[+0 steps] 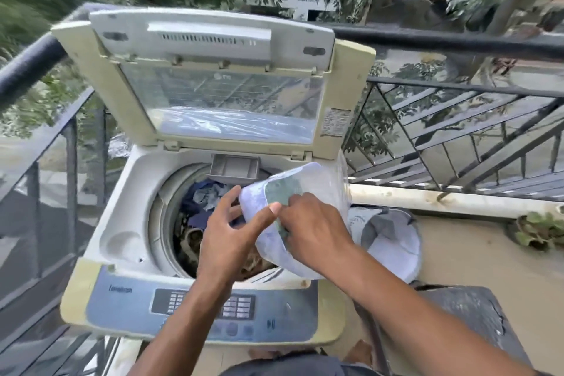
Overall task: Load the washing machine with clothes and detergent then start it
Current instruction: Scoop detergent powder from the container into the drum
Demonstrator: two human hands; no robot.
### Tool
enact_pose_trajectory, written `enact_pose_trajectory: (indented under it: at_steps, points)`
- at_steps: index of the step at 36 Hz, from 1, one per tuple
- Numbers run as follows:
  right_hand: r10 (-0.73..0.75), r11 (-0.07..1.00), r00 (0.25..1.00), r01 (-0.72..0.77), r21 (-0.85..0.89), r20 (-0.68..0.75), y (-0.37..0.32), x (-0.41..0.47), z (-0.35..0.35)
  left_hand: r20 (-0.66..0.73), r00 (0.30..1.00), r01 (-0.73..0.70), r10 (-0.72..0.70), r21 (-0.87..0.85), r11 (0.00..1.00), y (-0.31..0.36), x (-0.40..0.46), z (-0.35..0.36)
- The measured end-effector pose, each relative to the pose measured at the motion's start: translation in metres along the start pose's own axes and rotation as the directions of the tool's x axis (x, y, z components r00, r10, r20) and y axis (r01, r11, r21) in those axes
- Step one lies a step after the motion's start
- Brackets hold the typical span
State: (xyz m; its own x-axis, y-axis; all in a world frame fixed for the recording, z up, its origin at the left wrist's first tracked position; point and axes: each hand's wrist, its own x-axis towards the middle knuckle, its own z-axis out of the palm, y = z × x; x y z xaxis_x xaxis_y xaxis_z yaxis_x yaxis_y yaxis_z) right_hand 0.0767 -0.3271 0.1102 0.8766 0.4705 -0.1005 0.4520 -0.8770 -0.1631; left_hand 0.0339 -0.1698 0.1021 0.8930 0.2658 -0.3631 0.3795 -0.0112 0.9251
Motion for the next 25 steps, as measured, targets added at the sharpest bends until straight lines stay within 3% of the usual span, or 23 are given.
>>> enact_pose_trajectory:
  at_steps: [6,10,16,25]
  points:
    - [-0.070,0.997,0.997,0.069,-0.027,-0.027,-0.029,0.013,-0.018,-0.023,1.000,0.006,-0.008,-0.079,0.997,-0.003,0.009,-0.039]
    - [-0.100,0.993,0.993,0.103,0.049,-0.069,-0.041,0.028,-0.025,-0.083,0.996,0.012,-0.022,-0.128,0.992,-0.006,0.015,-0.062]
    - [-0.063,0.974,0.971,0.110,0.200,-0.229,-0.055,0.059,-0.008,-0.063,0.998,-0.022,0.013,-0.151,0.988,-0.005,0.026,-0.092]
    - [-0.118,0.965,0.927,0.192,0.181,-0.357,-0.090,0.096,0.014,-0.039,0.997,-0.080,0.073,-0.220,0.972,-0.011,0.051,-0.116]
